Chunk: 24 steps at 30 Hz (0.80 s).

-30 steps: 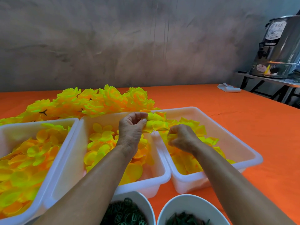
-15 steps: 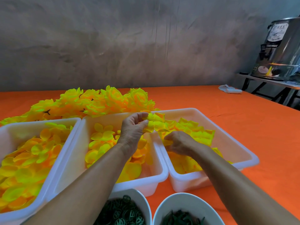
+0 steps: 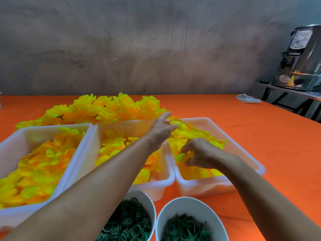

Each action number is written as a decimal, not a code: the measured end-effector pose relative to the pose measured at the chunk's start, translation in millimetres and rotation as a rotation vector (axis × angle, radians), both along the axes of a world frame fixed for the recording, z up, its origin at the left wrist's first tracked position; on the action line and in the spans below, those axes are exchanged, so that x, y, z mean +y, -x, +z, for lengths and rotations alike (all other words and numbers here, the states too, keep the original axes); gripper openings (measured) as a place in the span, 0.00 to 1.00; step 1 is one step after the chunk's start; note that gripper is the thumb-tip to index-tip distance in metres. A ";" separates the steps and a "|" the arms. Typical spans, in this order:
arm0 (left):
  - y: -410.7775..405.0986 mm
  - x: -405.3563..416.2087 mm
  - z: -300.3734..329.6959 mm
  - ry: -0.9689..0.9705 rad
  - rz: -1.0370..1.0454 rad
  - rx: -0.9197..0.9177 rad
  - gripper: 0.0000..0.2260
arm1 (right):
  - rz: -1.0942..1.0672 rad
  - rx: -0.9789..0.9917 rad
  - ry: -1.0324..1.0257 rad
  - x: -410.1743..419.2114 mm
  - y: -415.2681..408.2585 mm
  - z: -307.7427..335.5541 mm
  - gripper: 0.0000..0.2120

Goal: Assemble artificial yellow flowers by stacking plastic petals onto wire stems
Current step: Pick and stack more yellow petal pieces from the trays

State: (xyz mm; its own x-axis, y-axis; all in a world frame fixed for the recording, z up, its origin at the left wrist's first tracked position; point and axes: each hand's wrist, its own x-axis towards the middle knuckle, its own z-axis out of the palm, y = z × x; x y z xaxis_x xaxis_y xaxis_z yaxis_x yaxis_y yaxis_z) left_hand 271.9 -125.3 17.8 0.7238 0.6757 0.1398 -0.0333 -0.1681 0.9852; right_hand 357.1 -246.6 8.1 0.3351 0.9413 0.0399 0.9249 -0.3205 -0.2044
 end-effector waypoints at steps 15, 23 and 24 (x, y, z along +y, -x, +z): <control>101.7 17.8 15.1 -0.268 0.063 0.245 0.16 | -0.150 0.044 -0.236 -23.0 25.3 -9.9 0.06; 202.3 5.5 7.1 -0.262 0.172 0.278 0.09 | -0.056 0.066 -0.524 -13.3 75.2 5.7 0.04; 214.1 2.6 6.0 -0.257 0.184 0.270 0.08 | -0.035 0.088 -0.562 -12.2 83.8 8.8 0.03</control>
State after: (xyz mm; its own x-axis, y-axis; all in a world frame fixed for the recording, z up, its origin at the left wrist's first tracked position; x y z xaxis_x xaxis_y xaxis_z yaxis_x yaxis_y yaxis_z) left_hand 57.9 -122.7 23.8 0.6280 0.7650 0.1424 0.2741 -0.3887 0.8797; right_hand 273.2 -258.9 16.9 0.3904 0.7714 0.5025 0.8876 -0.1705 -0.4279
